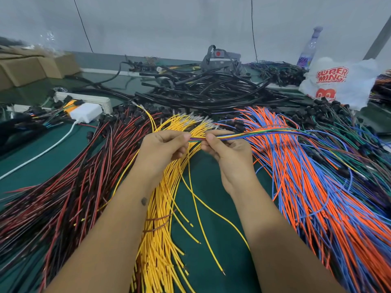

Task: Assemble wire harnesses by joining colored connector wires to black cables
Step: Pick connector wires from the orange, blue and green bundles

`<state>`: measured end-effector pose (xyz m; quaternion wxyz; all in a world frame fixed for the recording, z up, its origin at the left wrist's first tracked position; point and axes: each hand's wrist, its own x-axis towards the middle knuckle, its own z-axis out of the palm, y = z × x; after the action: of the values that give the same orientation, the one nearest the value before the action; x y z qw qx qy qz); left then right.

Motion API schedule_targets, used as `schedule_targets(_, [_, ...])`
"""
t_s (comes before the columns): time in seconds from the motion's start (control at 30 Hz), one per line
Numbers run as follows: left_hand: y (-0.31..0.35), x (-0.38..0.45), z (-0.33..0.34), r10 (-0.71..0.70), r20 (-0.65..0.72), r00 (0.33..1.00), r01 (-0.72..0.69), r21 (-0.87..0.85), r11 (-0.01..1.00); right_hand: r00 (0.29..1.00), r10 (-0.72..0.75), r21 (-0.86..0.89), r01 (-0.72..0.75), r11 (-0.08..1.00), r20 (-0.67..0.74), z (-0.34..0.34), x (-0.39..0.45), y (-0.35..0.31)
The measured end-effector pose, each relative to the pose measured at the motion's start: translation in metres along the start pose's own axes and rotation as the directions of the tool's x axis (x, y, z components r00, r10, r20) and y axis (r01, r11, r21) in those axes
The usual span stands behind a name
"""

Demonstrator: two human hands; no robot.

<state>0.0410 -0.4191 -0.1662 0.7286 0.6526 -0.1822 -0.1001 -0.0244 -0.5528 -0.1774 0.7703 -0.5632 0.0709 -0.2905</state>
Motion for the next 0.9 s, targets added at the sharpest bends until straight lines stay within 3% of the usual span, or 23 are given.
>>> schedule_targets(0.13, [0.0,-0.001,0.002,0.021,-0.086,0.996,-0.021,0.006,1.0,0.999,-0.025,-0.012,0.024,1.0,-0.034,0.001,0.001,0.002])
schedule_targets(0.27, [0.004,0.001,-0.007,0.019,-0.338,0.941,-0.041,-0.059,0.997,0.997,-0.03,0.023,0.032,0.999,-0.073,-0.003,0.004,0.003])
schedule_targets(0.33, [0.007,0.002,-0.009,-0.02,-0.391,0.92,-0.048,-0.165,0.985,0.998,-0.018,0.071,0.021,0.997,-0.052,-0.007,0.005,0.003])
schedule_targets(0.4, [0.01,0.002,-0.003,-0.073,-0.361,0.93,-0.038,-0.29,0.956,1.0,-0.005,0.108,0.004,0.994,0.006,-0.007,0.005,0.002])
schedule_targets(0.63, [0.01,-0.006,0.018,-0.076,-0.11,0.991,0.036,-0.327,0.944,0.982,0.004,0.103,-0.024,0.994,0.188,0.004,-0.004,0.002])
schedule_targets(0.9, [0.009,-0.005,0.017,-0.087,-0.04,0.995,0.063,-0.407,0.911,0.973,0.049,0.062,-0.065,0.996,0.227,0.009,-0.006,0.002])
